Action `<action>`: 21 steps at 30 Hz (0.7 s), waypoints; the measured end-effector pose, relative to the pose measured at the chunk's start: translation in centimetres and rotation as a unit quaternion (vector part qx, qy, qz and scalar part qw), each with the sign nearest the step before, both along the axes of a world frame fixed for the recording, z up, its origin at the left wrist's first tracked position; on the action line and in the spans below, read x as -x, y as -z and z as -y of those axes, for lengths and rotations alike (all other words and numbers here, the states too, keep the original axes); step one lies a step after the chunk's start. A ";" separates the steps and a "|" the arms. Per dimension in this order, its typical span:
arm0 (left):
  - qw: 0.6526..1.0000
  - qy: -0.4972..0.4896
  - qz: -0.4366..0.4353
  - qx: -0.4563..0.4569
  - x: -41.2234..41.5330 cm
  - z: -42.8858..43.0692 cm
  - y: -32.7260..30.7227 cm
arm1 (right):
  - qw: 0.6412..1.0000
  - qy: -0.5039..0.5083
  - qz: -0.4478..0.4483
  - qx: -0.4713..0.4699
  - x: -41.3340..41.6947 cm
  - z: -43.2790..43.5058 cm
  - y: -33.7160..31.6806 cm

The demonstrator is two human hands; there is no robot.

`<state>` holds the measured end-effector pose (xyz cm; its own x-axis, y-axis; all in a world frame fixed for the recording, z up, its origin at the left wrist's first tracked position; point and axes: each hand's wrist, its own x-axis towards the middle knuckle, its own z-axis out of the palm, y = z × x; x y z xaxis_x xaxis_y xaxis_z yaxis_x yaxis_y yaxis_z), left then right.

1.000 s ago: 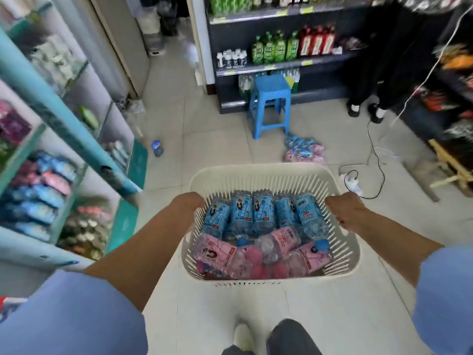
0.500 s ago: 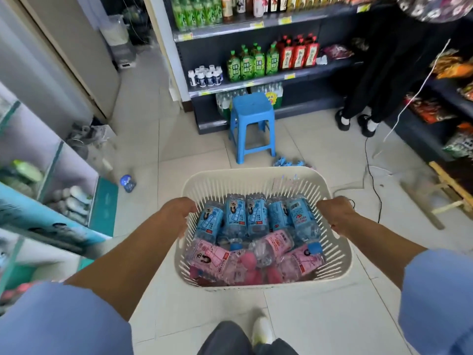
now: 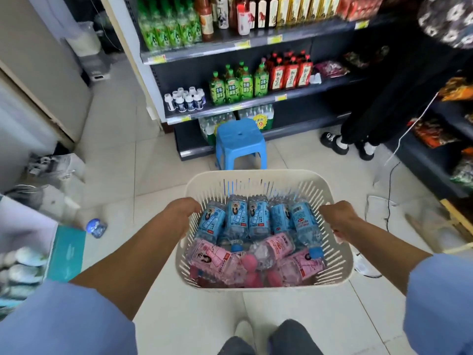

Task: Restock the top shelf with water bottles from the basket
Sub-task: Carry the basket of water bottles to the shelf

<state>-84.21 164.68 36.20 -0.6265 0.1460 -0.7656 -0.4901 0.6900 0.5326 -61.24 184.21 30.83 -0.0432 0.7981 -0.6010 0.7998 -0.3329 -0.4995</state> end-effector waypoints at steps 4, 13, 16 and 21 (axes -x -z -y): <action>0.999 -0.002 0.011 -0.036 3.3 -6.4 -0.5 | 1.000 -0.010 0.001 -0.012 3.8 -6.3 0.0; 0.998 -0.049 0.028 -0.017 11.7 -17.6 0.4 | 0.998 -0.043 -0.011 -0.033 14.2 -20.0 0.0; 0.997 -0.071 0.042 -0.010 14.6 -20.2 0.9 | 0.998 -0.050 -0.002 -0.038 17.7 -23.1 0.0; 0.997 -0.043 0.058 -0.017 20.8 -25.3 1.3 | 0.999 -0.039 0.010 -0.030 24.0 -28.1 1.4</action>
